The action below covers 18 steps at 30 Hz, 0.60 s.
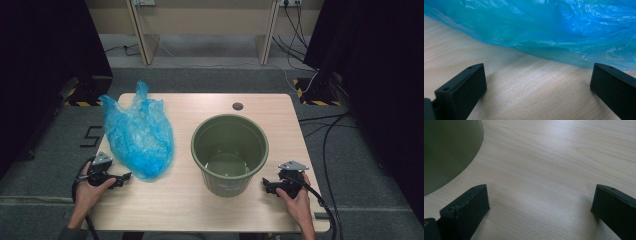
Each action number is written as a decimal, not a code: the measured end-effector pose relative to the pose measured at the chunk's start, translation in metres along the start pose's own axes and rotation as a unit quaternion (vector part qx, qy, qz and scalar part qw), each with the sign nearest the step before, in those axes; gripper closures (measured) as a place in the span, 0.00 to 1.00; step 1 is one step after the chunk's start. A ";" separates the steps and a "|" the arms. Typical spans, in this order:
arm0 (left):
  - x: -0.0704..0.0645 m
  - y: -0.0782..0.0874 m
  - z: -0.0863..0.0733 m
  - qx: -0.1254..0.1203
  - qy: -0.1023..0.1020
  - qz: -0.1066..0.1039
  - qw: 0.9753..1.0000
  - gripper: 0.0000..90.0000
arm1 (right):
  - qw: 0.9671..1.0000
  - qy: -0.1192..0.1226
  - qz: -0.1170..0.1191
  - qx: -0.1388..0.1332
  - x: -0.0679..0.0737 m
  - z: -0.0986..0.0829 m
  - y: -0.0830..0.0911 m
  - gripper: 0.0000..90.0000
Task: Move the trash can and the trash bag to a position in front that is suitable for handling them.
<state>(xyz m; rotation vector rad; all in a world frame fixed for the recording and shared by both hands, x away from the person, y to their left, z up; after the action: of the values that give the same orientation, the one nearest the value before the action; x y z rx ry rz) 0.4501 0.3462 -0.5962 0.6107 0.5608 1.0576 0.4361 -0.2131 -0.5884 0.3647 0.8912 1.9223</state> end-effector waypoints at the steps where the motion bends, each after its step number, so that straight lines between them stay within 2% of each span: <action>1: 0.000 0.000 0.000 0.000 0.000 0.000 1.000 0.00 | 1.000 -0.001 0.000 0.000 0.000 0.000 0.000 0.01; 7: -0.001 0.000 0.000 0.001 -0.003 -0.002 1.000 0.00 | 1.000 0.000 -0.002 -0.003 0.001 0.000 0.001 0.04; 9: -0.002 0.001 0.000 0.000 -0.008 -0.007 1.000 0.00 | 1.000 -0.002 0.000 -0.009 0.002 0.001 0.002 0.12; 11: -0.004 0.002 0.000 -0.008 -0.009 -0.015 1.000 0.05 | 1.000 0.000 0.000 -0.017 0.002 0.002 0.005 0.22; 14: -0.007 0.005 0.001 -0.015 -0.011 -0.019 1.000 0.17 | 1.000 -0.006 -0.006 -0.020 0.002 0.003 0.009 0.18; 16: -0.015 0.008 -0.001 -0.011 -0.012 -0.035 0.999 0.17 | 1.000 -0.006 -0.008 -0.026 0.003 0.006 0.015 0.20; 18: -0.021 0.011 0.001 -0.017 -0.017 -0.035 0.999 0.17 | 0.999 0.001 -0.014 -0.031 0.005 0.009 0.021 0.20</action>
<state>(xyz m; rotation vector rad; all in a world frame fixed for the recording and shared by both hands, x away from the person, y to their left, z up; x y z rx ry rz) 0.4361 0.3311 -0.5855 0.5732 0.5302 0.9880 0.4256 -0.2109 -0.5679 0.3127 0.8313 1.9206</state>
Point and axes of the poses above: each handheld gripper's, and its own axes: y roughly backward along the jaws, z roughly out of its top, x roughly to its left, the point moved 10 cm from there along -y, roughly forward along the jaws, and after that the axes turned 9 degrees about y, right-handed, at the moved point
